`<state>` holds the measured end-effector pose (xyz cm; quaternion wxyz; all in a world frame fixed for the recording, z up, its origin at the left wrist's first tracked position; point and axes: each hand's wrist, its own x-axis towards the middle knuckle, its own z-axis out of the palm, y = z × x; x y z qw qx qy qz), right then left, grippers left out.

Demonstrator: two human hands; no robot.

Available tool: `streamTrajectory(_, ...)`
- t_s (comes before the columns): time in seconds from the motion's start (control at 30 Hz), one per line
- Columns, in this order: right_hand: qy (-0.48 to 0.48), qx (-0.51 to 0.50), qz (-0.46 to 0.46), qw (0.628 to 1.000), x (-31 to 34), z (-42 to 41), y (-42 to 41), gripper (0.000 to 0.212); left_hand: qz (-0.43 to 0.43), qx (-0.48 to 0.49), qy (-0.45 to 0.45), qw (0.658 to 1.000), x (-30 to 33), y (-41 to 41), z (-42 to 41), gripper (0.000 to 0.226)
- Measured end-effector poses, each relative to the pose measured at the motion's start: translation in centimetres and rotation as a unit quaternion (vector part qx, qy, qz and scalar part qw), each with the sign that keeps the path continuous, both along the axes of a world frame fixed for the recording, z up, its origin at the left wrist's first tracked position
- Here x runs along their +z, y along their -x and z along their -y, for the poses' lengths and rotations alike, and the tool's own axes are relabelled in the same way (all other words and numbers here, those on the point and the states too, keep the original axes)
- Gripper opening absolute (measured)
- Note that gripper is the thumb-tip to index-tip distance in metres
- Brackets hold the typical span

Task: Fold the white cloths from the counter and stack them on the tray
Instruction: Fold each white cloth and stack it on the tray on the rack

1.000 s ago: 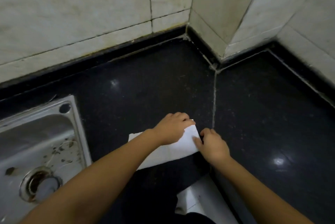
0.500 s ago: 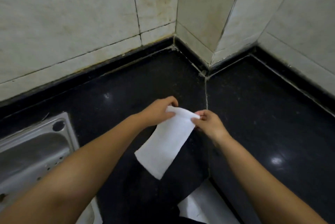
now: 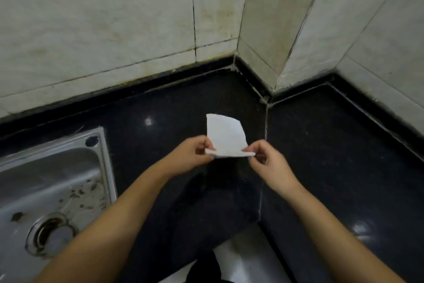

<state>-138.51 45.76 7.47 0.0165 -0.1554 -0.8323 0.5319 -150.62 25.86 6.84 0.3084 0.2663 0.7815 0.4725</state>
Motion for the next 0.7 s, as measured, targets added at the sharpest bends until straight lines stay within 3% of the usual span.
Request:
streamTrajectory(0.13, 0.009, 0.089, 0.113, 0.99, -4.5, 0.9, -4.8, 0.025, 0.034, -0.078, 0.125, 0.988, -5.1, -4.0, 1.9, 0.017)
streamTrajectory(0.27, 0.017, 0.144, 0.169, 0.975, -5.8, 0.8, -5.6, 0.01, 0.095, -0.1, 0.165, 0.977, -6.1, -5.2, 3.1, 0.011)
streamTrajectory(0.37, 0.038, 0.119, 0.153, 0.98, -5.4, 0.2, -3.4, 0.009, 0.109, -0.078, 0.157, 0.978, -5.4, -3.7, 2.8, 0.007)
streamTrajectory(0.5, 0.031, 0.022, 0.143, 0.989, -5.2, -0.7, 1.2, 0.006, 0.085, 0.023, 0.115, 0.99, -5.0, -0.1, 0.9, 0.005)
streamTrajectory(0.7, -0.067, -0.03, 0.177, 0.981, -6.4, 0.1, 7.0, 0.007, -0.027, 0.071, 0.21, 0.975, -6.4, 3.8, -1.6, 0.007)
